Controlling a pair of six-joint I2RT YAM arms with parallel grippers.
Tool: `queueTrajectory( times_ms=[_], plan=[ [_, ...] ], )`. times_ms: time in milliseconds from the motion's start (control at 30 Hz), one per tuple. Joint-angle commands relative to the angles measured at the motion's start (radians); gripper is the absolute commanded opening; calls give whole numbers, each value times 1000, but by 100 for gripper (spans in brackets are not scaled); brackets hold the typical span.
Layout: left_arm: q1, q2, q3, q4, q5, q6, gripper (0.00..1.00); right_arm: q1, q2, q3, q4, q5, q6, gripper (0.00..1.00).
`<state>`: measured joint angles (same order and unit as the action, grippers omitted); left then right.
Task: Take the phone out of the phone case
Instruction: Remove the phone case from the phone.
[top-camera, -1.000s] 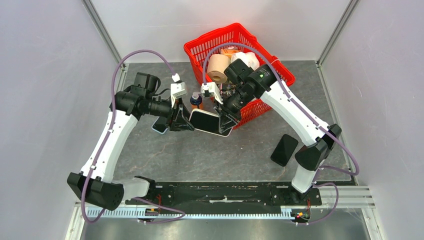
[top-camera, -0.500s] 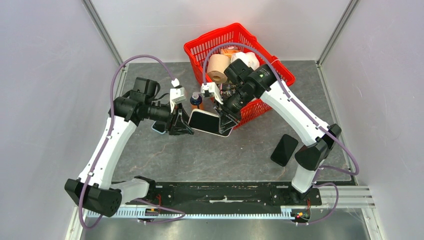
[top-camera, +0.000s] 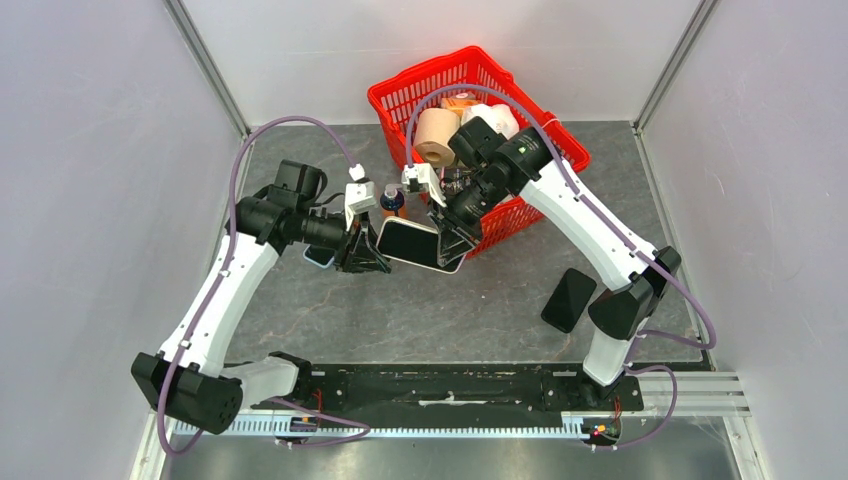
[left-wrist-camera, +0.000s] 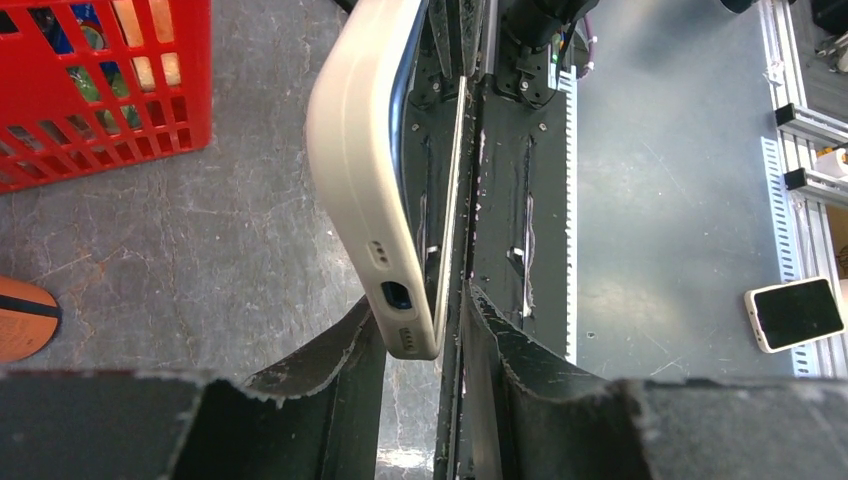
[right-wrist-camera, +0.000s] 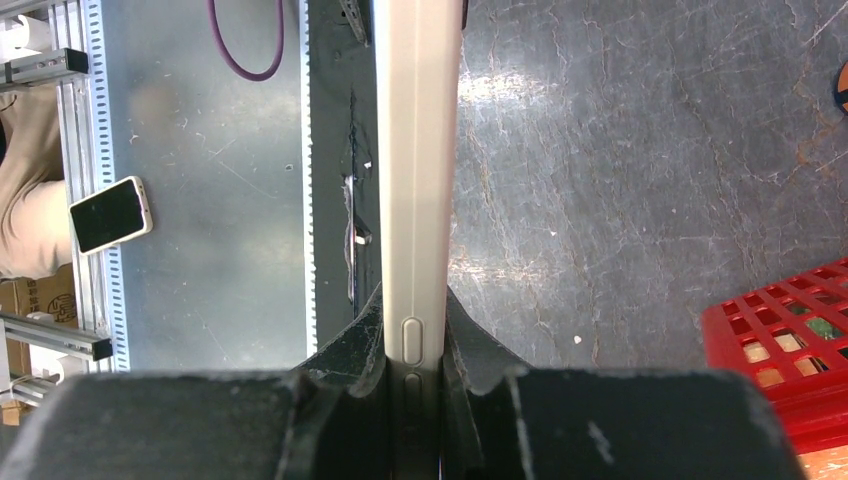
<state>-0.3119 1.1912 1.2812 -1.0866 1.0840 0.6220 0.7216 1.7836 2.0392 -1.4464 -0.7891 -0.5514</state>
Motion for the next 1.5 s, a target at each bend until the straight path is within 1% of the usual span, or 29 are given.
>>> queueTrajectory(
  times_ms=[0, 400, 600, 767, 1067, 1267, 1367, 1400, 1467],
  plan=[
    [-6, -29, -18, 61, 31, -20, 39, -5, 1, 63, 10, -68, 0, 0],
    [-7, -38, -38, 121, 59, -64, 37, -5, 5, 62, 12, -71, 2, 0],
    [-7, -49, -49, 130, 54, -72, 31, -8, 7, 64, 11, -74, 3, 0],
    [-7, -61, -58, 144, 54, -84, 31, -16, 8, 65, 11, -91, 6, 0],
    [0, -85, -67, 211, 58, -164, 31, -27, -2, 46, 14, -105, 2, 0],
    [11, -90, -75, 253, 87, -222, 30, -36, -12, 38, 19, -111, 5, 0],
    [13, -93, -87, 276, 105, -250, 24, -40, -16, 32, 24, -114, 6, 0],
    [13, -95, -92, 285, 111, -262, 20, -39, -18, 29, 27, -116, 6, 0],
    [13, -97, -102, 310, 122, -288, 7, -39, -17, 24, 29, -125, 6, 0]
  ],
)
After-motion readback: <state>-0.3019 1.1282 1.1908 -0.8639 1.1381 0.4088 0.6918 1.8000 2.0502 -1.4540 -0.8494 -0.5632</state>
